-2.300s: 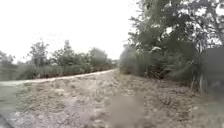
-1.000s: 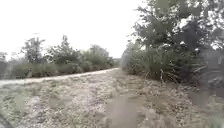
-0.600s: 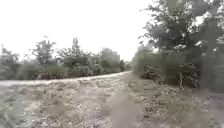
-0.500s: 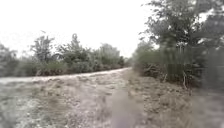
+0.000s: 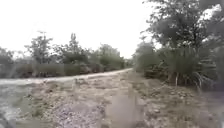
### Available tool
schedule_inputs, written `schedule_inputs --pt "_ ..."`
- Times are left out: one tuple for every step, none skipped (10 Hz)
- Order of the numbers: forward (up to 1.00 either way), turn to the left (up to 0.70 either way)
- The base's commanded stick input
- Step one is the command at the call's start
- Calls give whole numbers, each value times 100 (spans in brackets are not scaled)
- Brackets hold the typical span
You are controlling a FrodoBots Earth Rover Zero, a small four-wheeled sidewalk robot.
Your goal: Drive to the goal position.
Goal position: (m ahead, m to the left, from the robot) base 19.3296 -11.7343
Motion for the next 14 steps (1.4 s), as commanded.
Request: schedule_inputs --pt "70 0" --pt "70 0" --pt "70 0" --pt "70 0" --pt "70 0" --pt "70 0" --pt "70 0" --pt "70 0" --pt "70 0" --pt "70 0" --pt "70 0" --pt "70 0" --pt "70 0" --pt "70 0"
